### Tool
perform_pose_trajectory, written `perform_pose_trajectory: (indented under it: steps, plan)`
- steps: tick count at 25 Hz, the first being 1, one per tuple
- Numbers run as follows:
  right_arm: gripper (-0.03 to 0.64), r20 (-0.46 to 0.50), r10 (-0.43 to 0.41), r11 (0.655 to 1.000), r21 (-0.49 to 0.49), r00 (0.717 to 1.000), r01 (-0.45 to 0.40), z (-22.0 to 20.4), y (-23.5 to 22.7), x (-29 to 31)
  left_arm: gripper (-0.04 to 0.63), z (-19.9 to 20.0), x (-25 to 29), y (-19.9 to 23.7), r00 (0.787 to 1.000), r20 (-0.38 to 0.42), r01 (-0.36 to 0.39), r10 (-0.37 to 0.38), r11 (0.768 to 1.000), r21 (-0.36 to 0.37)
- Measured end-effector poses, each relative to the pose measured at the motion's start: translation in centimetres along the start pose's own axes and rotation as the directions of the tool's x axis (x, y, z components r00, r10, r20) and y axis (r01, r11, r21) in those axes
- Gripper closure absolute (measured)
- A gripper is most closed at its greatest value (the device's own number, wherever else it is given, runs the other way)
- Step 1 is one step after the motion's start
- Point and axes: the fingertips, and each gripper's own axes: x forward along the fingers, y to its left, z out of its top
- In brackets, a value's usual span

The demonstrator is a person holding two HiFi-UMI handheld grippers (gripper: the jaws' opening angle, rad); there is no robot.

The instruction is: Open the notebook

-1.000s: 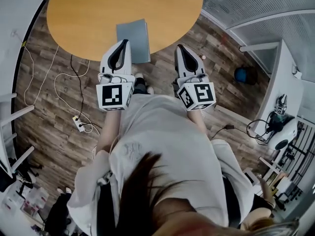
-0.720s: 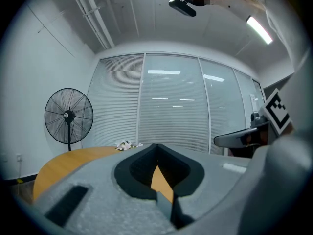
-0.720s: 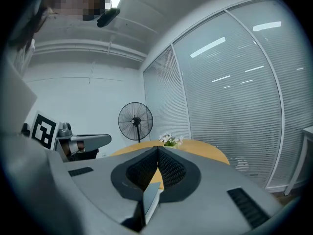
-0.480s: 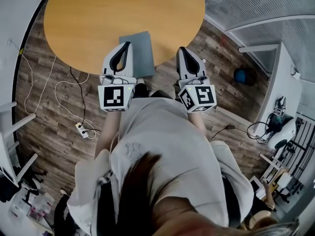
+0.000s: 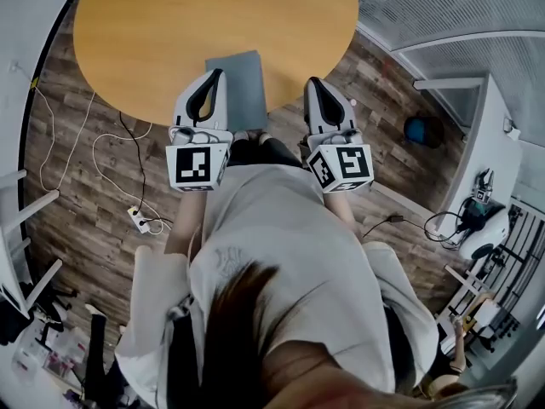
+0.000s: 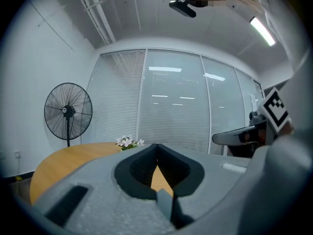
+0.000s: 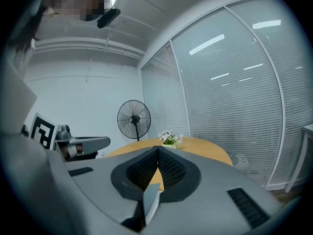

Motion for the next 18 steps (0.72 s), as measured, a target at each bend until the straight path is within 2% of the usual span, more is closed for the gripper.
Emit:
perform_pose_trajectory:
  steps: [9, 18]
  plan:
    - [0.615, 0.003, 0.065, 0.998, 0.012, 0.998, -0.065, 0.4, -2.4, 0.3, 0.578, -0.1, 0.3, -1.0, 0.996, -0.019, -0.09, 0.091, 0.996, 0.025]
    - [0.615, -0.025, 0.156, 0.988, 0.002, 0.987, -0.156, -0.4, -4.3, 0.2, 0.578, -1.8, -0.5, -2.5, 0.979, -0.062, -0.193, 0.195, 0.98, 0.041]
